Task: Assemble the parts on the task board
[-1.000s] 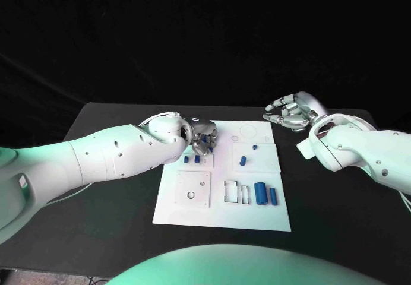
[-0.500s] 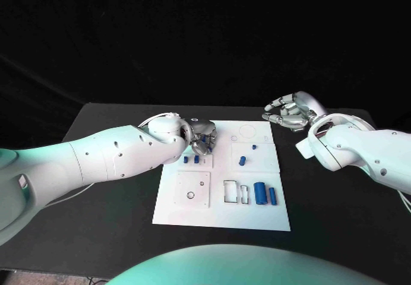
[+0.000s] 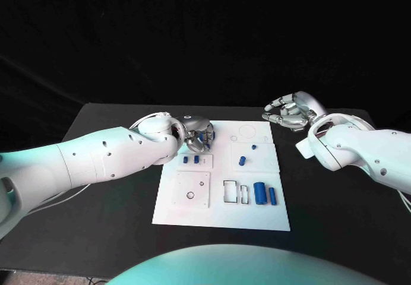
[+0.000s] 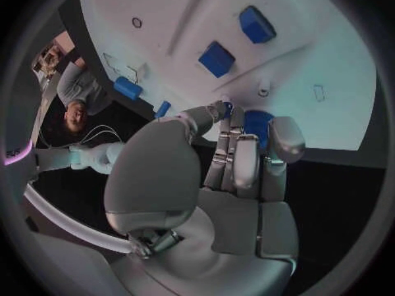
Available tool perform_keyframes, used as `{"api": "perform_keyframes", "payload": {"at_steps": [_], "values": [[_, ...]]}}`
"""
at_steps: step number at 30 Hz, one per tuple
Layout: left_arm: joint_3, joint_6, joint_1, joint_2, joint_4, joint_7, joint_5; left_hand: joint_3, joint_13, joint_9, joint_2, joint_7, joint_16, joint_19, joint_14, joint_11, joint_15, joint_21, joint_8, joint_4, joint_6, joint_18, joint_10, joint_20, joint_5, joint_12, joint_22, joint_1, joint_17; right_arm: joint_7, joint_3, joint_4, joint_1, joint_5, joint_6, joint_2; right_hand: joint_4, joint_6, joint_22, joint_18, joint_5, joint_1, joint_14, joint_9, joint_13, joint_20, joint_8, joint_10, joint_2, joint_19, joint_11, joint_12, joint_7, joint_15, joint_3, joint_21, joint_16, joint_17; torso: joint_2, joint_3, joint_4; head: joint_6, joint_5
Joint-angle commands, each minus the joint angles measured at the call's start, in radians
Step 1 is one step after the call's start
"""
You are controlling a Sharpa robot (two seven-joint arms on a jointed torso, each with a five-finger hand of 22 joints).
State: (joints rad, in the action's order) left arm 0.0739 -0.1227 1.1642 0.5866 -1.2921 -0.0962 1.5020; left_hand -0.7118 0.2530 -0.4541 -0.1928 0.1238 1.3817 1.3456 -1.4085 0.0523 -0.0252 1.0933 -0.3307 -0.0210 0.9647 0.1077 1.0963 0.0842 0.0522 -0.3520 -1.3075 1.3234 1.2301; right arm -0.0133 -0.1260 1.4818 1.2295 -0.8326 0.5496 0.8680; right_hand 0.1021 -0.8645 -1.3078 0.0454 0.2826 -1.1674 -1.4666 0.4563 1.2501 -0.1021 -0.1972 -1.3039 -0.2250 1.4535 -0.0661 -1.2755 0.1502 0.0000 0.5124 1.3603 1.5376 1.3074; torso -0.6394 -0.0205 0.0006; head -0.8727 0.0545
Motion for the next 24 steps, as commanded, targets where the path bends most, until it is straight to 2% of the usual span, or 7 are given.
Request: {"api": "perform_keyframes", "payload": {"at_steps": [1,6,10,18,24], "values": [[-0.014,-0.037,0.001,0.024,-0.03,0.029,-0.087,0.008,-0.002,0.002,-0.006,0.0,0.005,0.004,-0.006,0.007,0.004,0.004,0.006,-0.001,-0.006,-0.017,0.002,0.001,0.005,0.006,-0.143,-0.02,-0.001,0.004,0.0,0.001,-0.001,-0.004,-0.007,0.001,0.002,0.005,-0.17,0.007,0.003,0.012,-0.083,0.001,0.0,-0.002,-0.004,0.002,0.001,-0.005,0.001,0.002,-0.002,-0.004,0.006,-0.004,-0.002,0.193,0.001,0.0001,0.003,0.0,-0.003],[-0.034,-0.019,0.001,0.071,-0.077,0.027,-0.136,0.01,-0.005,0.002,-0.013,0.0,0.001,-0.002,0.0,0.008,0.005,-0.004,0.015,-0.004,-0.011,-0.015,0.001,0.003,0.007,0.018,-0.141,-0.023,-0.011,0.004,0.0,0.0,-0.001,-0.004,-0.007,0.003,0.002,0.005,-0.17,0.007,0.003,0.012,-0.083,0.001,0.0,-0.002,-0.004,0.002,0.001,-0.005,0.001,0.002,-0.002,-0.004,0.006,-0.004,-0.002,0.193,0.002,-0.0005,0.003,0.0,-0.001],[-0.044,0.004,0.002,0.104,-0.101,0.018,-0.157,0.01,-0.006,0.003,-0.014,0.0,0.002,-0.002,0.0,0.008,0.006,-0.003,0.016,-0.004,-0.012,-0.016,0.001,0.003,0.008,0.02,-0.141,-0.023,-0.011,0.004,0.0,-0.001,-0.001,-0.004,-0.007,0.004,0.002,0.005,-0.17,0.007,0.003,0.012,-0.083,0.001,0.0,-0.002,-0.004,0.002,0.001,-0.005,0.001,0.002,-0.002,-0.004,0.006,-0.004,-0.002,0.193,0.002,-0.0003,0.0055,0.0,-0.001],[-0.046,0.058,0.003,0.125,-0.091,-0.001,-0.162,0.012,-0.006,0.002,-0.015,0.001,0.003,-0.004,-0.001,0.009,0.007,-0.004,0.017,-0.004,-0.01,-0.015,0.005,0.004,0.006,0.021,-0.14,-0.025,-0.01,0.003,0.0,-0.002,-0.001,-0.004,-0.007,0.003,0.002,0.005,-0.17,0.007,0.003,0.012,-0.083,0.001,0.0,-0.002,-0.004,0.002,0.001,-0.005,0.001,0.002,-0.002,-0.004,0.006,-0.004,-0.002,0.193,0.004,-0.0008,0.0093,0.0,-0.003],[-0.041,0.08,0.002,0.12,-0.07,-0.005,-0.131,0.012,-0.006,0.002,-0.016,0.001,0.003,-0.005,0.0,0.008,0.008,-0.007,0.018,-0.004,-0.009,-0.015,0.006,0.004,0.005,0.022,-0.139,-0.025,-0.011,0.004,0.0,-0.003,-0.004,-0.004,-0.007,0.002,0.002,0.005,-0.17,0.007,0.003,0.012,-0.083,0.001,0.0,-0.002,-0.004,0.002,0.001,-0.005,0.001,0.002,-0.002,-0.004,0.006,-0.004,-0.002,0.193,0.002,0.0001,0.0068,0.0,0.002]]}}
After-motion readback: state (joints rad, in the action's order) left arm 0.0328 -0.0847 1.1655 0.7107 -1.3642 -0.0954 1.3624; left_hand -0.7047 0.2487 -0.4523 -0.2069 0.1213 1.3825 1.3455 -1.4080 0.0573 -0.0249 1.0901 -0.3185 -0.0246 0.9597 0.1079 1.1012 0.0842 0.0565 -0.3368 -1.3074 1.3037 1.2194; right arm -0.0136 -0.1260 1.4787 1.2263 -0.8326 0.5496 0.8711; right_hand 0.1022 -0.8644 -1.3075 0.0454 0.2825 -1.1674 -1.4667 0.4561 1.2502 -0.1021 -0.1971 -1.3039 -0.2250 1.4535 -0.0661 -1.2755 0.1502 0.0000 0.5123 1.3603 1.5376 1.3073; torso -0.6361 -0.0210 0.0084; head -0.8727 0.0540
